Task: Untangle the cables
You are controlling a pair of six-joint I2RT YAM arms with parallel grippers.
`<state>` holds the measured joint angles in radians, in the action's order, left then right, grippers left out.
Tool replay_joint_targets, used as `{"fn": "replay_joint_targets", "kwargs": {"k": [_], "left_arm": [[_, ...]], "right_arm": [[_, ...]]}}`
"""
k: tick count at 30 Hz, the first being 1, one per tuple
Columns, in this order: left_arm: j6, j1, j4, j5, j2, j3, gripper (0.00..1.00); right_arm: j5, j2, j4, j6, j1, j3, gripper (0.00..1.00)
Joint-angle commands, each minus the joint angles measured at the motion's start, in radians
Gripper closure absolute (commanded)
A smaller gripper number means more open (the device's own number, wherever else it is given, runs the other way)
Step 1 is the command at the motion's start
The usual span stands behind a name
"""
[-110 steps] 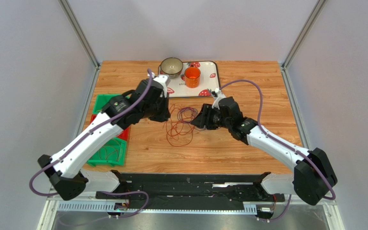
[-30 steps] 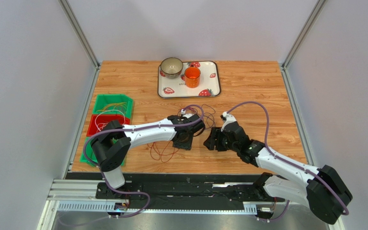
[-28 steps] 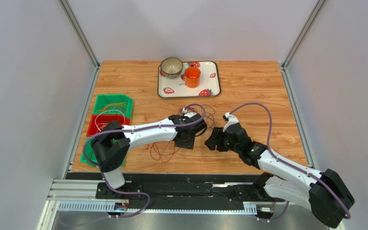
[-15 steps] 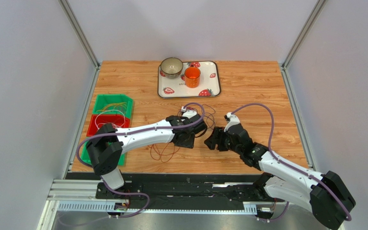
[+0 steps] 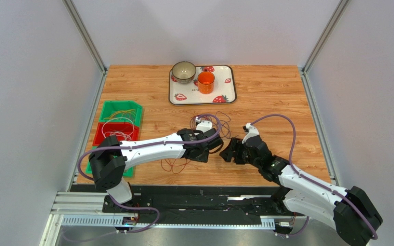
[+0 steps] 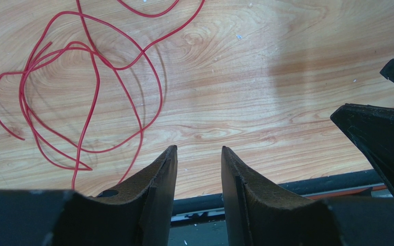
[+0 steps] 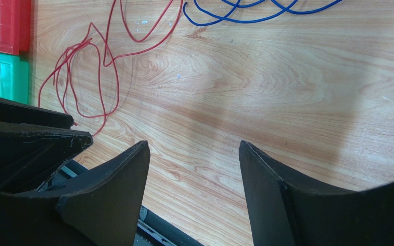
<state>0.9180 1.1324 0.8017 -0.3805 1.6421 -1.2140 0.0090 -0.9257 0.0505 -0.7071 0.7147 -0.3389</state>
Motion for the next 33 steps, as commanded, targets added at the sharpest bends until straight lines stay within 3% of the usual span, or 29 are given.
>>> {"fn": "replay_joint_targets", "kwargs": {"k": [1, 10, 15, 20, 21, 27, 33], "left_arm": [[0.035, 0.033, -0.002, -0.070, -0.022, 0.001, 0.55], [0.032, 0.099, -0.030, -0.133, 0.071, -0.071, 0.55], [0.004, 0.102, 0.002, -0.153, 0.096, -0.120, 0.55], [0.005, 0.101, 0.005, -0.189, 0.128, -0.134, 0.53], [0.016, 0.101, 0.002, -0.196, 0.136, -0.128, 0.47], [0.028, 0.101, -0.103, -0.212, 0.147, -0.037, 0.38], [-0.001, 0.073, -0.262, -0.144, 0.061, 0.088, 0.35]], "right_arm": [[0.011, 0.030, -0.038, -0.023, -0.003, 0.020, 0.32], [0.043, 0.082, -0.023, -0.043, -0.003, 0.044, 0.31], [0.020, 0.097, -0.032, -0.026, -0.003, 0.044, 0.20], [0.037, 0.090, -0.005, -0.041, -0.003, 0.032, 0.20], [0.037, 0.093, 0.000, -0.042, -0.003, 0.037, 0.20], [0.045, 0.191, -0.009, -0.069, -0.003, 0.089, 0.20], [0.045, 0.269, 0.006, -0.071, -0.003, 0.118, 0.20]]}}
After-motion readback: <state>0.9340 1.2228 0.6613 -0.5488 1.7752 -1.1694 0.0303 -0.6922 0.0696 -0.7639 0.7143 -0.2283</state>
